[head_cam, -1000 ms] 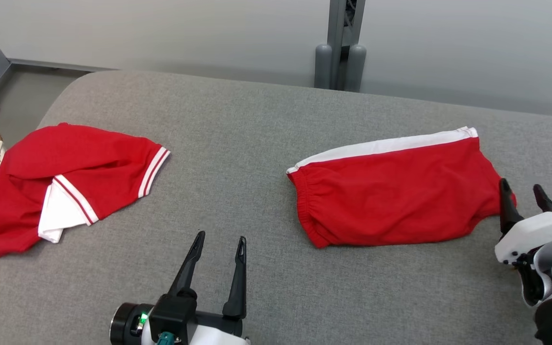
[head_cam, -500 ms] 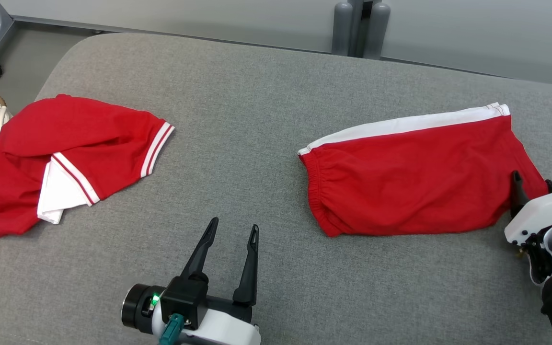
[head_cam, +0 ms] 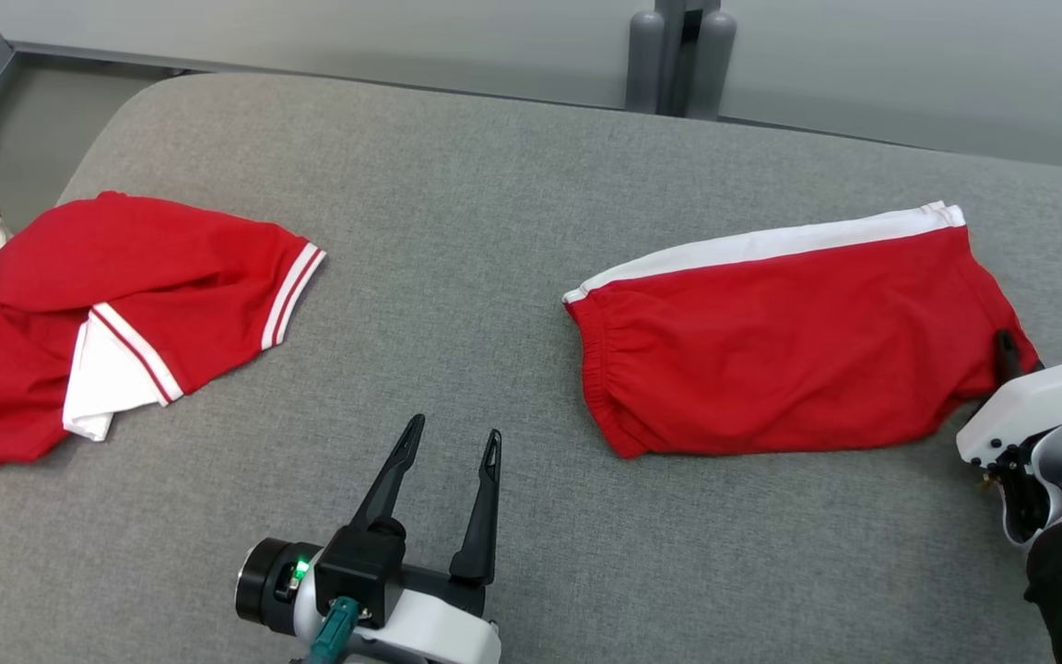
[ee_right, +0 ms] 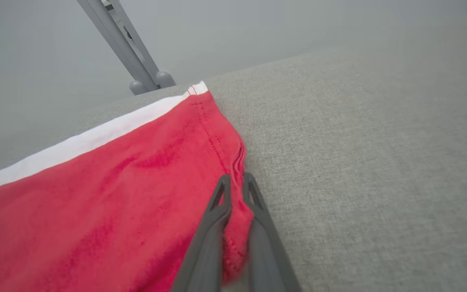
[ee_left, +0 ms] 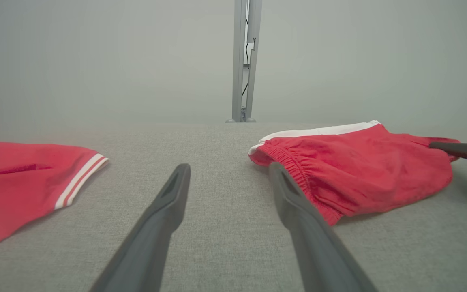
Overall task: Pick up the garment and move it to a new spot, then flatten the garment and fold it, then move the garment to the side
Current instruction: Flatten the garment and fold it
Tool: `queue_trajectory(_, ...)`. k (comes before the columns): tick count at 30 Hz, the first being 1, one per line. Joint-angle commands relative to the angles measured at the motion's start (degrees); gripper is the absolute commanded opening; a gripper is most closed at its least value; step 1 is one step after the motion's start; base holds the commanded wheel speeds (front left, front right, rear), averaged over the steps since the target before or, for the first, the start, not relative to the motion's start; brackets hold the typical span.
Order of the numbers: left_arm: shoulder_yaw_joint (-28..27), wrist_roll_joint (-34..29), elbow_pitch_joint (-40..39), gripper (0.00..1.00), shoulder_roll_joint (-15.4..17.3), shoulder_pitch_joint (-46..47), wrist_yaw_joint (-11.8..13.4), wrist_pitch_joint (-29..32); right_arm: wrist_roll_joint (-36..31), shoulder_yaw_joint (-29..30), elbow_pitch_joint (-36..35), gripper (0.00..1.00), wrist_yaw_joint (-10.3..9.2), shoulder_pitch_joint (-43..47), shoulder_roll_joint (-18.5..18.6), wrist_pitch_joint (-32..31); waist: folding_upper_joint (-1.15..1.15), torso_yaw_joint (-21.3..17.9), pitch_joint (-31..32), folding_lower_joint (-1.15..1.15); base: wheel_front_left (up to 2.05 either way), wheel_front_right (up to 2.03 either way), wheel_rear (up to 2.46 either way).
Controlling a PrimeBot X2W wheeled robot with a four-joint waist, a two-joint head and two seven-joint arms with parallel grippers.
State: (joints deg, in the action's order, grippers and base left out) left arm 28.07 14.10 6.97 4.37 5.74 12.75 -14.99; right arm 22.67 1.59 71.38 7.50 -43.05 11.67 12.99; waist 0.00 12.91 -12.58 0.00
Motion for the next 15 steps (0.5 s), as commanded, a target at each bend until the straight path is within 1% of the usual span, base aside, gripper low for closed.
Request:
queue_trajectory(1, -0.3, -0.4, 0.0, 1.0, 0.2, -0.2, 0.1, -0.2, 0.8, -0.5, -0.9, 0.0, -0.02, 1.4, 0.2, 1.0, 0.0, -0.7, 0.9, 0.0, 0.0, 0.0, 0.0)
queue_trajectory(5, -0.6, 0.4, 0.2, 1.0, 0.0, -1.1, 0.0, -0.2, 4.0, -1.7, -5.3, 0.0, -0.02, 4.0, -1.2, 2.0, 0.0, -2.6, 2.7, 0.0, 0.0, 0.0, 0.0)
queue_trajectory(9, -1.0, 0.8, 0.4, 1.0, -0.3, -1.8, -0.1, -0.2, 6.6, -2.8, -10.3, 0.0, -0.03, 8.1, -1.5, 2.3, 0.0, -5.2, 4.5, 0.0, 0.0, 0.0, 0.0)
queue_trajectory(15, -1.2, 0.8, 1.7, 1.0, -0.4, -2.8, -0.2, -0.2, 7.5, -2.0, -18.2, 0.0, -0.02, 15.8, -1.2, 2.3, 0.0, -8.7, 6.8, 0.0, 0.0, 0.0, 0.0)
